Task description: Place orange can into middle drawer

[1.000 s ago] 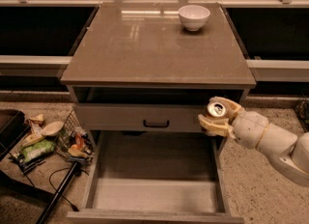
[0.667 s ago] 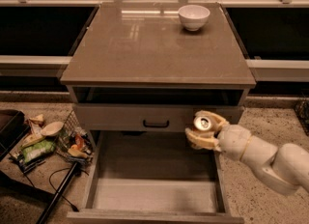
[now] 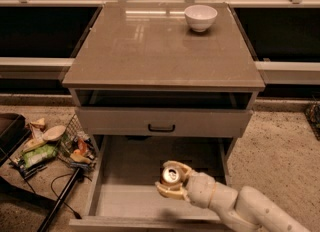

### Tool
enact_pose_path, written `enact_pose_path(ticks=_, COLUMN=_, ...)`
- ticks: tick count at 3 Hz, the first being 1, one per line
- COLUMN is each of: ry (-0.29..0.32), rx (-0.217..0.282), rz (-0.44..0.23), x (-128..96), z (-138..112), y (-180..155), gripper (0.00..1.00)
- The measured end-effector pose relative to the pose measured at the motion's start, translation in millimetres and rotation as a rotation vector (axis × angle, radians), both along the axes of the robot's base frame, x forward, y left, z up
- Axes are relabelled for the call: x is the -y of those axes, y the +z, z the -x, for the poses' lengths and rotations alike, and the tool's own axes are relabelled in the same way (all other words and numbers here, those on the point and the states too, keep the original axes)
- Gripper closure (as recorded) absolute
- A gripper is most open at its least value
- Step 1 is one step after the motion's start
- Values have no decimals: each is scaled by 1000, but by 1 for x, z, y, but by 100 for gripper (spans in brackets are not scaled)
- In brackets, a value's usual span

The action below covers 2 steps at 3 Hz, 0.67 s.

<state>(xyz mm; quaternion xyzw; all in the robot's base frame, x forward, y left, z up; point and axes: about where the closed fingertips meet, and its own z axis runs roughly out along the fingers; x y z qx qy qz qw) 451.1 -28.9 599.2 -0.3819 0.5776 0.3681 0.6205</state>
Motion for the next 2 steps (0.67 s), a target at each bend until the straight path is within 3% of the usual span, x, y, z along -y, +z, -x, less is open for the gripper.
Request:
enact_pose_path(ticks=1, ry=26, rx=-19, rz=8, x=-33, z=12, y=-60, gripper=100)
enact_pose_path(ticks=2, ry=46, rx=-4, rz=55, x=-50, z=-2, y=-93, gripper=100)
